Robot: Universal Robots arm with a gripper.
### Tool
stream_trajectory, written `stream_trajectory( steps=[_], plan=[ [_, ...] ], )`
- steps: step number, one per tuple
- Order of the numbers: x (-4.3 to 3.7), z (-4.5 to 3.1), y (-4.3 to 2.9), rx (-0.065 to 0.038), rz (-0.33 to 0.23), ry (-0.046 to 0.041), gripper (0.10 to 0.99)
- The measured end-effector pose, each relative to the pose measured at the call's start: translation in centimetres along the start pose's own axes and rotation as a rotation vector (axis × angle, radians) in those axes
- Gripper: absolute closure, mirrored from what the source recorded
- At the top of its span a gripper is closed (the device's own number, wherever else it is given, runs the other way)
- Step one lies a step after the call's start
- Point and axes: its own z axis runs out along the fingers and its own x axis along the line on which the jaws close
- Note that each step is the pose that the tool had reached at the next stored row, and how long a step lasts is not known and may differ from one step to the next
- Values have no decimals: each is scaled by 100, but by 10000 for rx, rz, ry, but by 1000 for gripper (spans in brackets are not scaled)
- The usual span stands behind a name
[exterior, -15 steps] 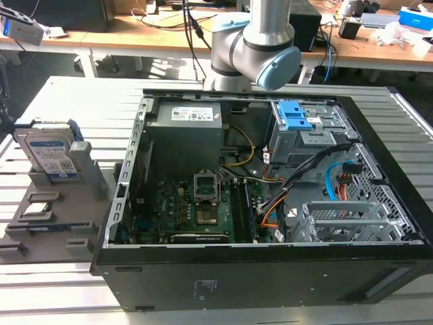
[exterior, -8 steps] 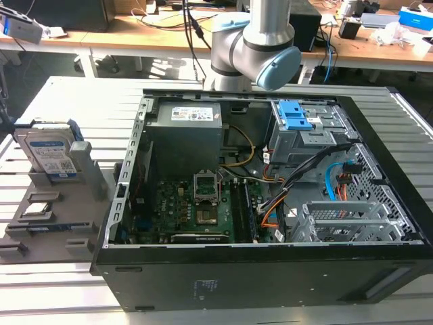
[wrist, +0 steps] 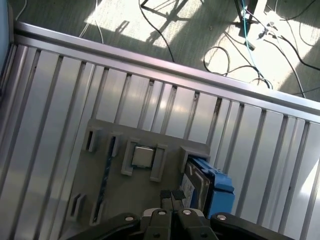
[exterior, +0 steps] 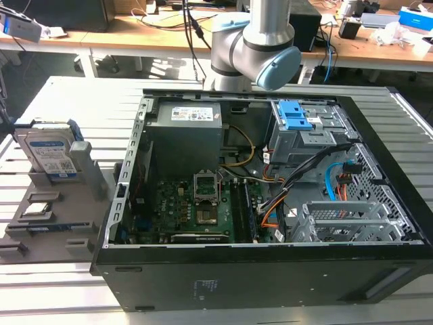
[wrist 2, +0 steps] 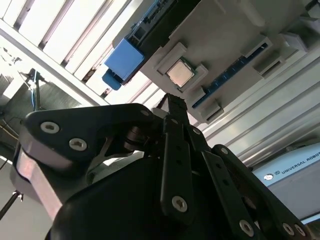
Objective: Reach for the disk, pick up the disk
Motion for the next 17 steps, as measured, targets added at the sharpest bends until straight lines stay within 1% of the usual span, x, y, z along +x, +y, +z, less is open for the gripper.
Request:
stream_trajectory(
  steps=[13, 17],
  plan=[
    [0, 0, 0, 1, -760, 29, 980],
    [0, 0, 0, 1, -1100, 42, 980]
  ],
)
